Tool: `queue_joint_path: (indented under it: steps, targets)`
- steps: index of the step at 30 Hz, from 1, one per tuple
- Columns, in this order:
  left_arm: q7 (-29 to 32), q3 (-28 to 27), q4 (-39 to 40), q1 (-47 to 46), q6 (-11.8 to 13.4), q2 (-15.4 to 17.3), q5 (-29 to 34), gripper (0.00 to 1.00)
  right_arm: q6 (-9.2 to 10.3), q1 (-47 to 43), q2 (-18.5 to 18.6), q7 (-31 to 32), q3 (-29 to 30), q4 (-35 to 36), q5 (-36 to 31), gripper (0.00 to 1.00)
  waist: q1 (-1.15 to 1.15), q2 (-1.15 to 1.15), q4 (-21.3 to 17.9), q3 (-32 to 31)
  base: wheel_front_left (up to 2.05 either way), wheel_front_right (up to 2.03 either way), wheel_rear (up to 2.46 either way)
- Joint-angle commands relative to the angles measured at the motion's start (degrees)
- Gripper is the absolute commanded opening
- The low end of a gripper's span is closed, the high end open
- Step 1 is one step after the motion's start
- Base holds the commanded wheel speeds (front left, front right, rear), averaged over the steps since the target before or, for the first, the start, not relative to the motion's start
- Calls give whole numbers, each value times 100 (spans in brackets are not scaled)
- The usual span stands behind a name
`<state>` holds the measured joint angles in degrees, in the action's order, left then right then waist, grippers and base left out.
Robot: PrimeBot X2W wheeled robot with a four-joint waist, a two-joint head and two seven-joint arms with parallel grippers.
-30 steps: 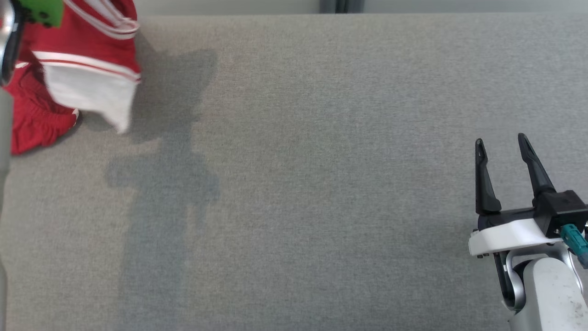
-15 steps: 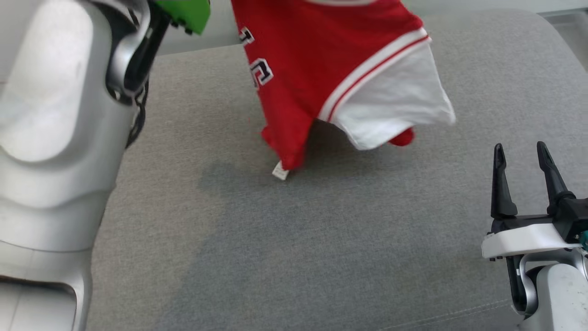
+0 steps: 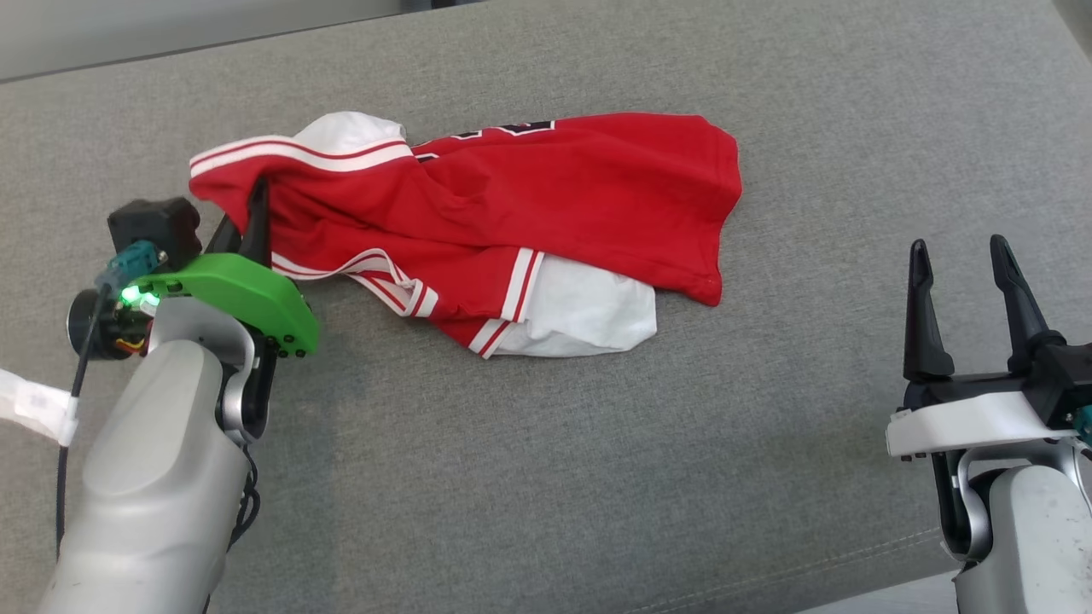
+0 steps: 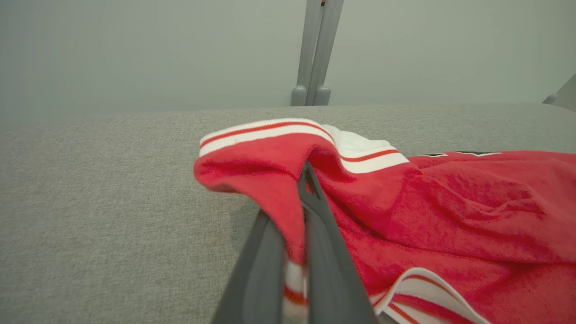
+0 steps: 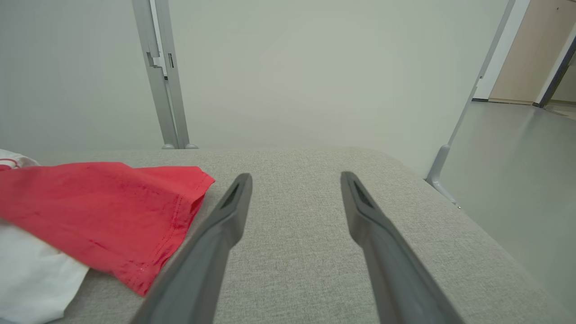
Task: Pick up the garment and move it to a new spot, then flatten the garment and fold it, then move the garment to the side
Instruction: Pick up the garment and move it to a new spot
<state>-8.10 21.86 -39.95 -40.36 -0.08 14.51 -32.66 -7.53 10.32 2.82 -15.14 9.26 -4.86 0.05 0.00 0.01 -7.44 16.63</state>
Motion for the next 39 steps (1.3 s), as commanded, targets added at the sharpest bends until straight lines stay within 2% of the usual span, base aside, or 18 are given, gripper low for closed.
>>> queue_joint_path:
  steps: [1,2,3,9,13,23,28,39]
  targets:
    - [-174,-50,-147,50,60,-30,-18,15,8,88,13,-2,-19,16,-29,100,0,-1,79,83,0,0,0]
    - [-263,-57,-270,63,75,-54,-10,46,8,98,13,-2,-32,16,-44,100,0,-1,102,96,0,0,0]
    - [-365,-70,-405,57,116,-80,10,100,8,112,13,-2,-54,16,-61,100,0,-1,126,104,0,0,0]
    - [-663,-109,-826,18,83,-227,88,100,8,153,13,-2,-200,-35,-118,100,0,-1,258,45,0,0,0]
    - [-715,-212,-736,197,13,-305,137,100,8,125,15,-2,-254,-92,-134,100,0,-1,325,-100,0,0,0]
    - [-704,-911,771,1550,21,-415,527,100,8,-163,15,-2,-370,-316,-126,100,0,-1,471,-624,0,0,0]
    - [-705,-1294,1458,2464,26,-588,733,100,8,-307,14,-2,-420,-444,-133,100,0,-1,508,-943,0,0,0]
    - [-706,-1917,2290,3788,-36,-1053,1050,100,8,-660,14,-2,-610,-631,24,100,0,-1,612,-1453,0,0,0]
